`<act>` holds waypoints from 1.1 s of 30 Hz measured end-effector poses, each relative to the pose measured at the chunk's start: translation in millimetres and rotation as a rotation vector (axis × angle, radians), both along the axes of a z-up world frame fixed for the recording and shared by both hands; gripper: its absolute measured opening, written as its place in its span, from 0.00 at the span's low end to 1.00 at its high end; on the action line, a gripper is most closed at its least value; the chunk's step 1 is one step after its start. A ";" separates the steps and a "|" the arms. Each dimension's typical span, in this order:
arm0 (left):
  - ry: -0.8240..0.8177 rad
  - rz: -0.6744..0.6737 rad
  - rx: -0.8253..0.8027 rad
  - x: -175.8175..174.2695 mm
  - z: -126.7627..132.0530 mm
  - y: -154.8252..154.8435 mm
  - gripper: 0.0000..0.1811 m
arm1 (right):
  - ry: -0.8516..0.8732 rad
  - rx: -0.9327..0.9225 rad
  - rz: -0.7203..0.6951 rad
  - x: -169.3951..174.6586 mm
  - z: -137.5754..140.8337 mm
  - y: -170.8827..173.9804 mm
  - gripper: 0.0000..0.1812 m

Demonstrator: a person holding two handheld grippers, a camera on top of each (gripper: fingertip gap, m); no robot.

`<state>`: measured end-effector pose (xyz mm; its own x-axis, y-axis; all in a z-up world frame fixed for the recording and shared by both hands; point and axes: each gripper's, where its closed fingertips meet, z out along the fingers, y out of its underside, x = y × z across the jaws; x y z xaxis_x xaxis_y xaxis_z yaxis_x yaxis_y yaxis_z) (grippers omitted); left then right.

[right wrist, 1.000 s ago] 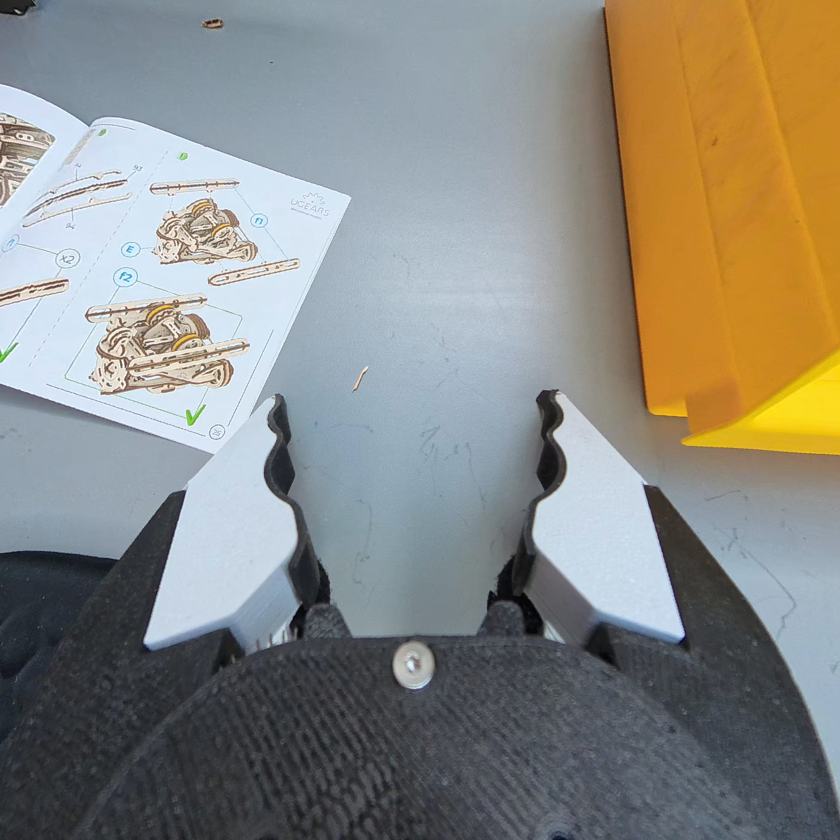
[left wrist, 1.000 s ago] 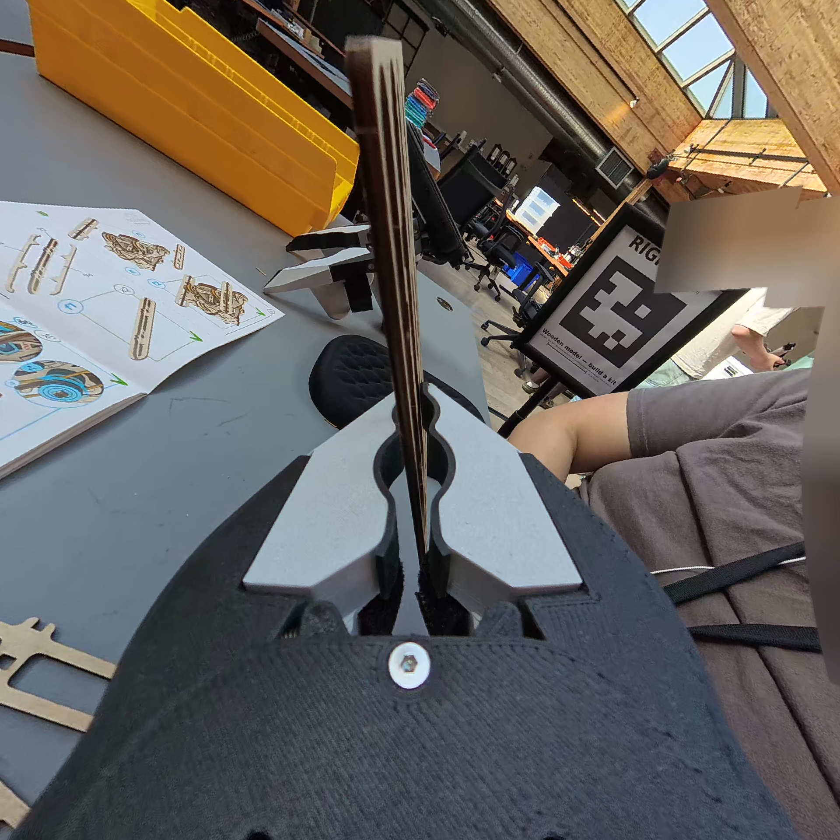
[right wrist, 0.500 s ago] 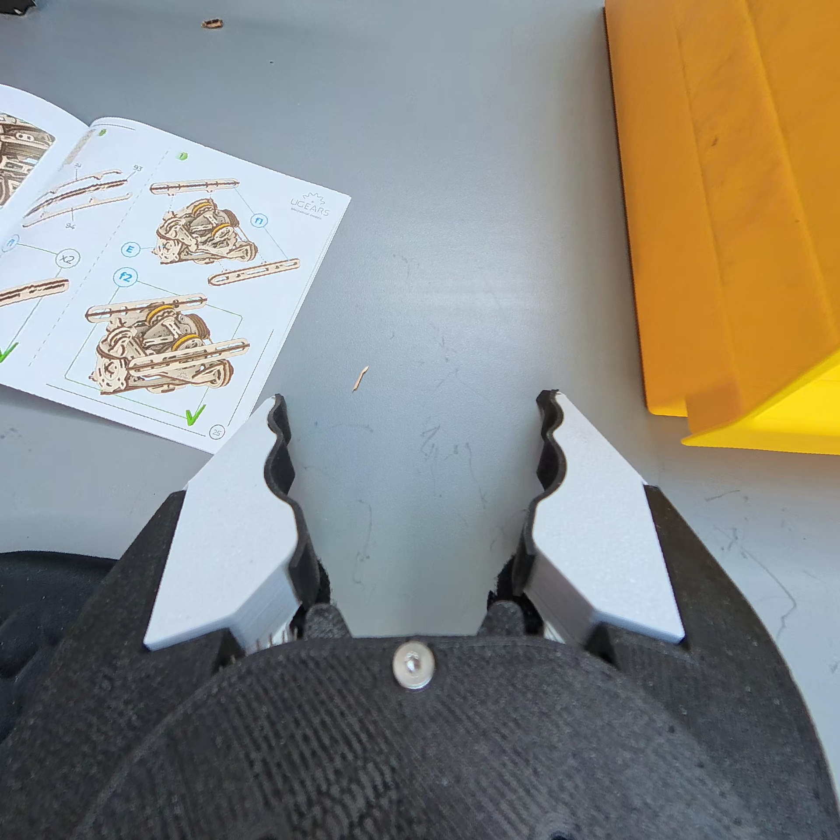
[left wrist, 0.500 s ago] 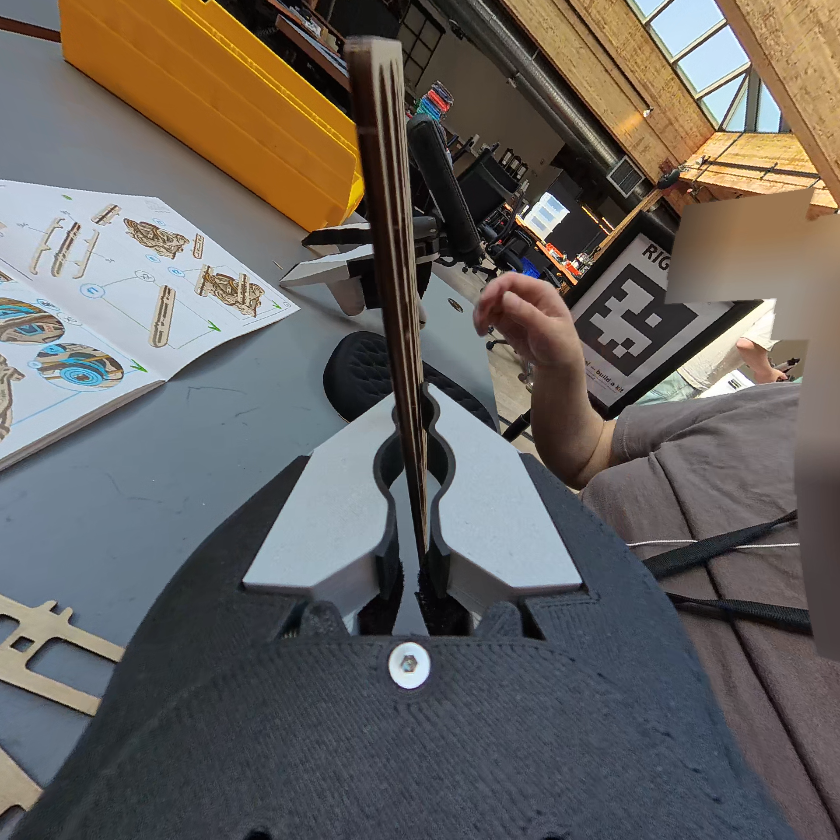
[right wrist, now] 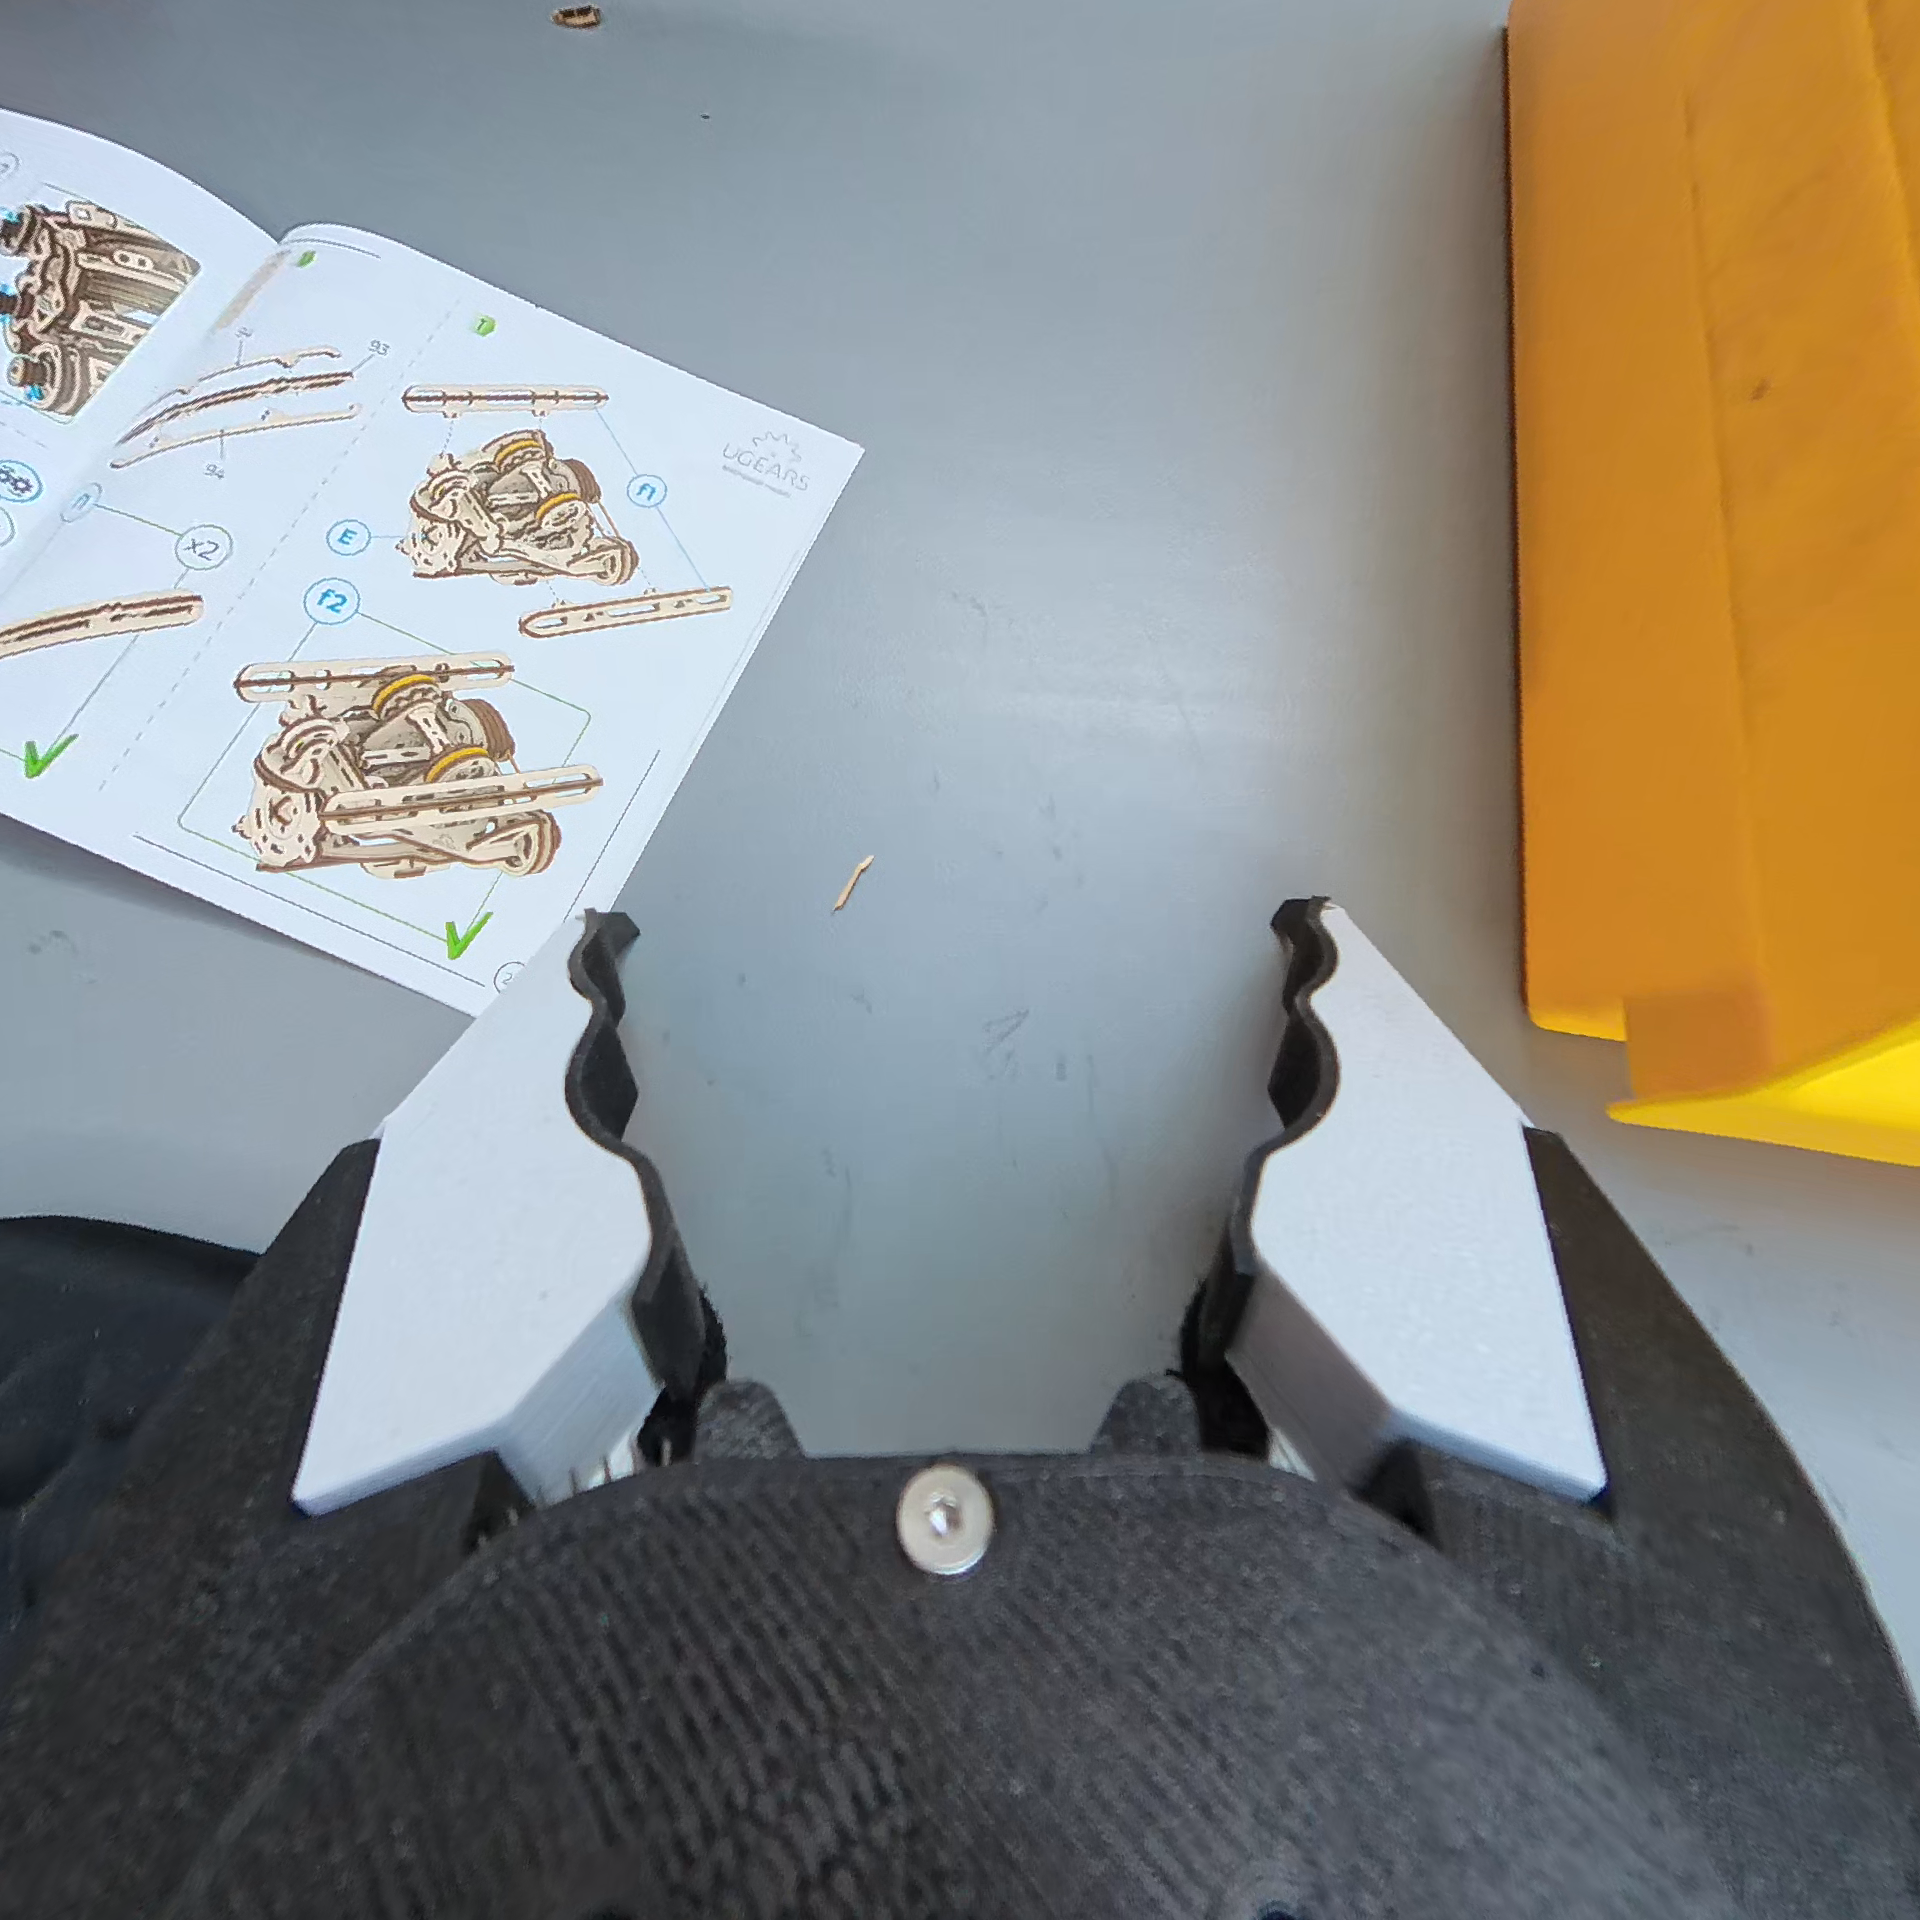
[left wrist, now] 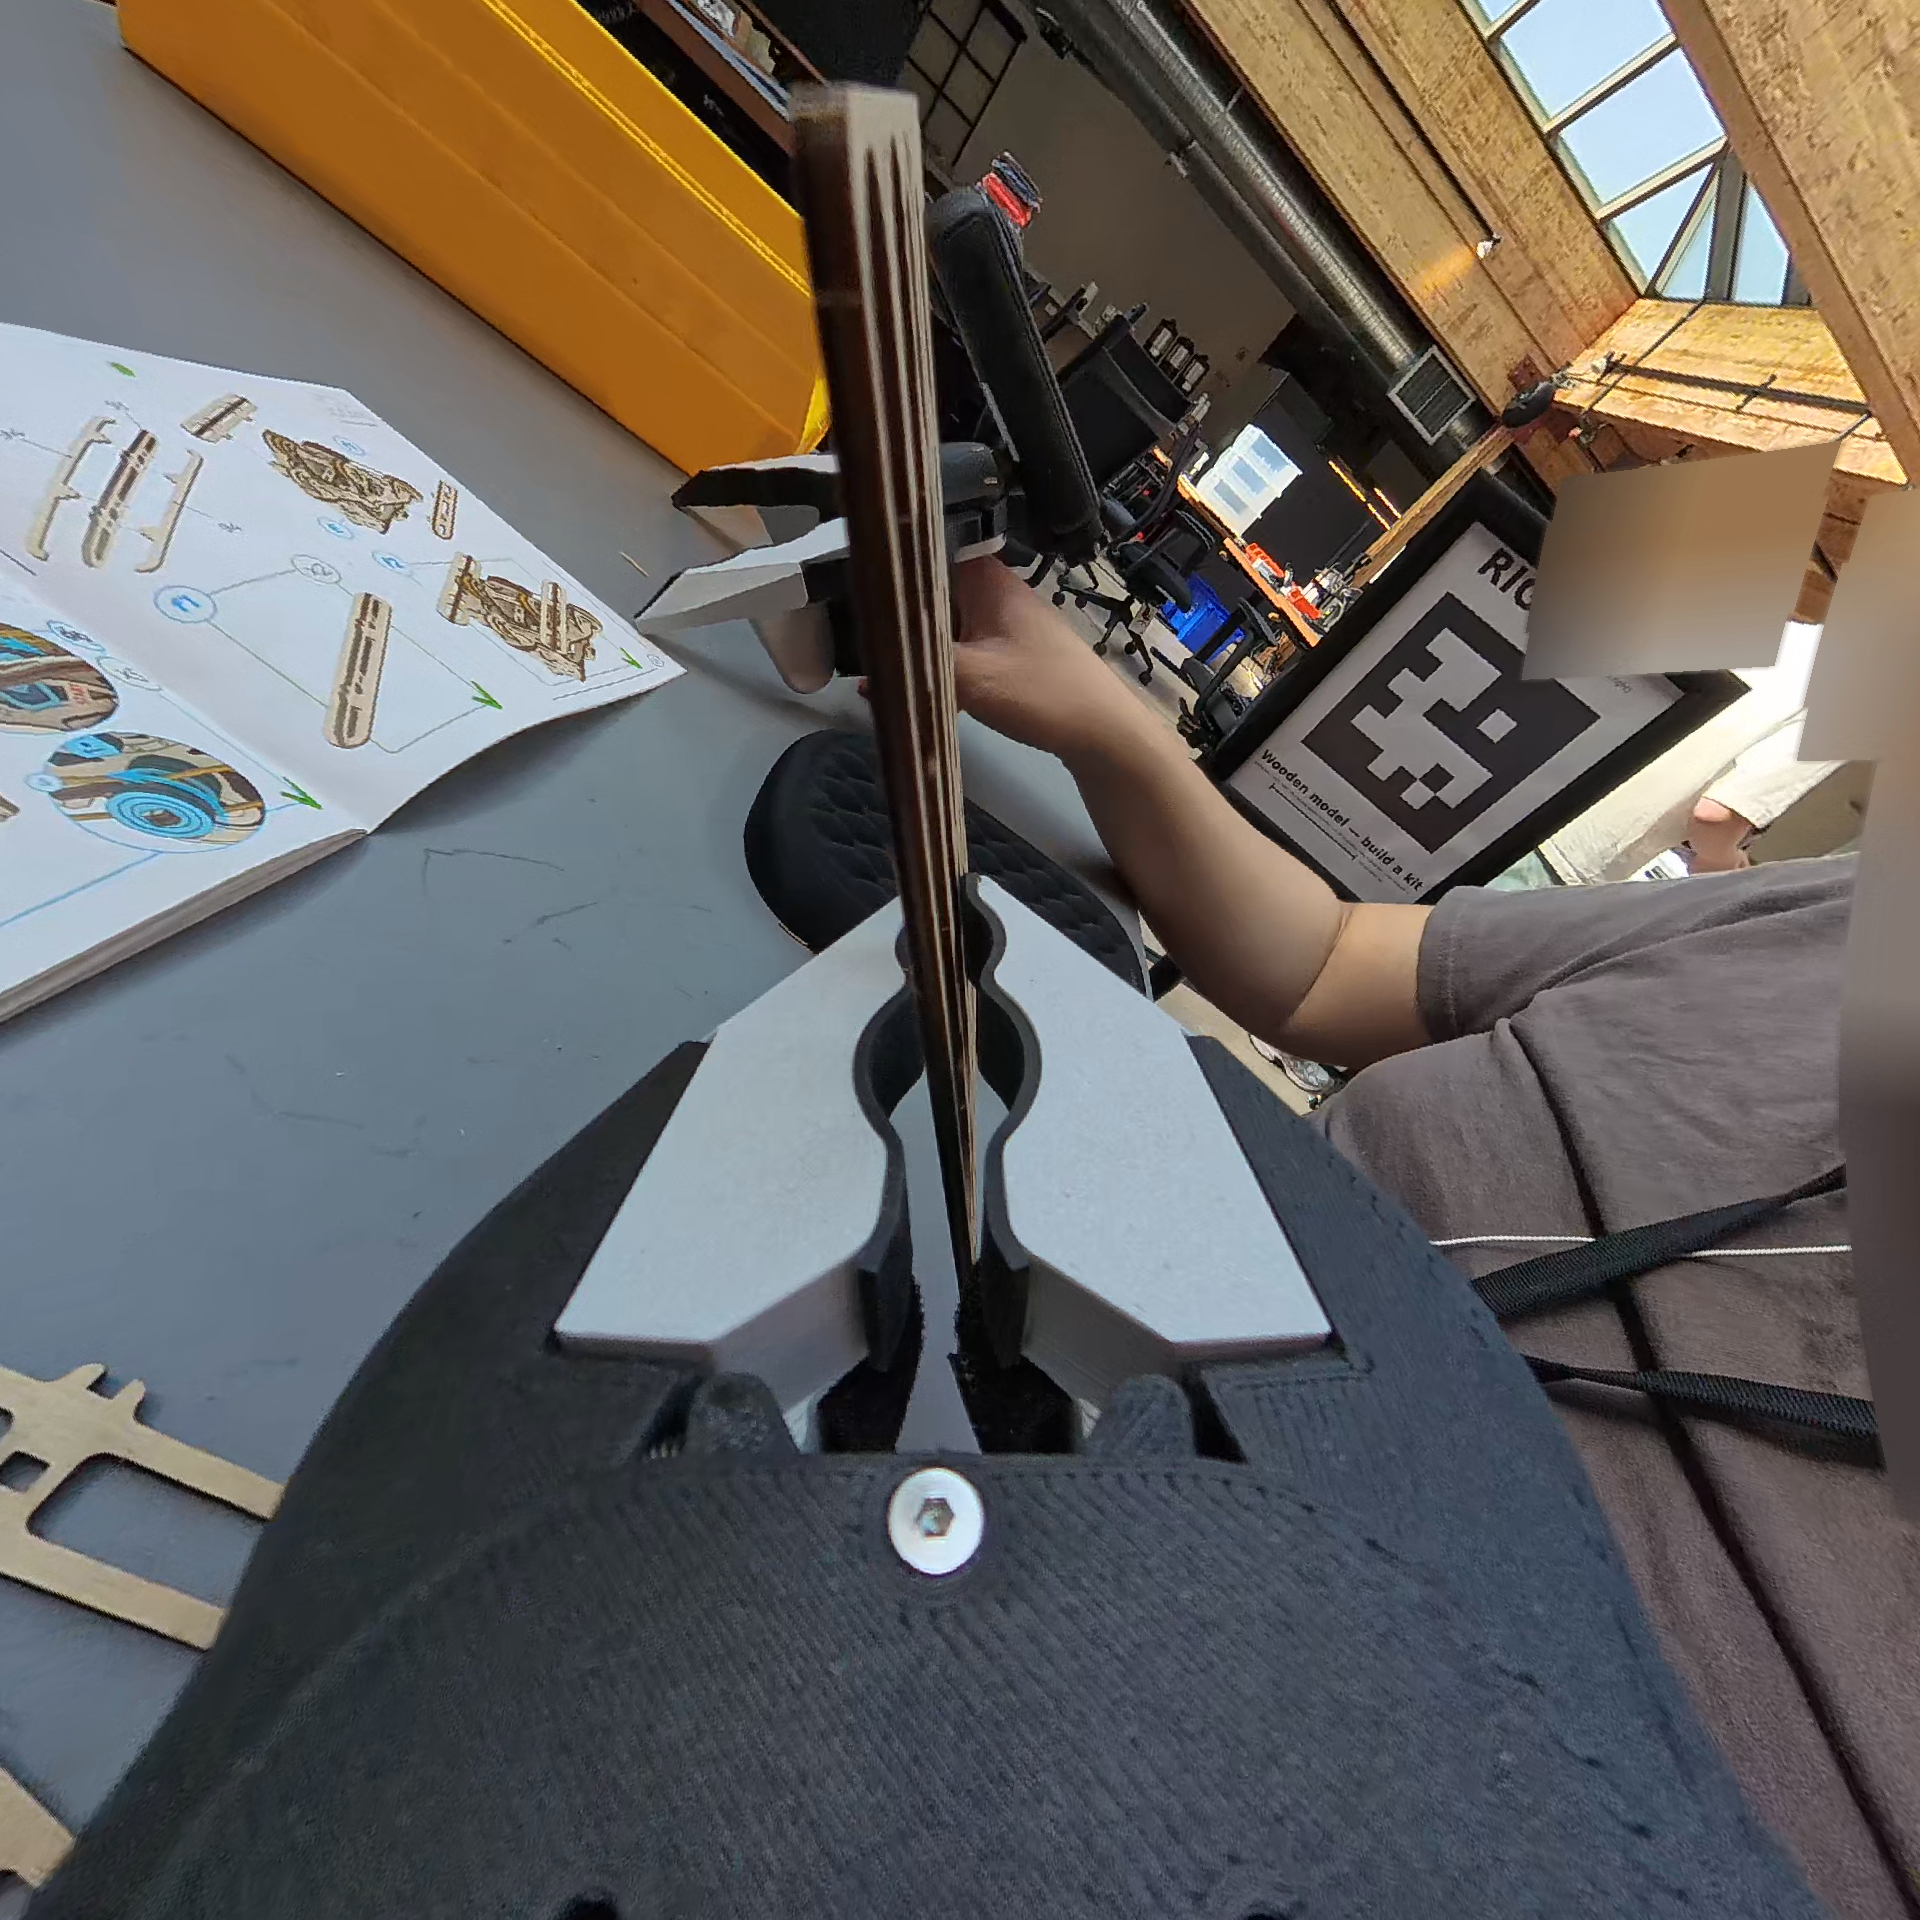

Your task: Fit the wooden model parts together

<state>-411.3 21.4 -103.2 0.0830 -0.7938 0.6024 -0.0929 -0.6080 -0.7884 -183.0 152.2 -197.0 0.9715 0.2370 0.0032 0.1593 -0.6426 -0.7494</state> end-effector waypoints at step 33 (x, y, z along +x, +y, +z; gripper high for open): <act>-0.044 -0.040 -0.028 -4.6 10.9 -3.5 0.05 | 1.020 -0.224 1.131 -244.3 101.2 -127.0 0.01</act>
<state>-415.9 17.9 -92.3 0.0242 -0.7787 0.6269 -0.0834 -0.6264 -0.7750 -427.3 25.1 -95.8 -0.1442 0.7329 -0.6649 0.1217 -0.6536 -0.7469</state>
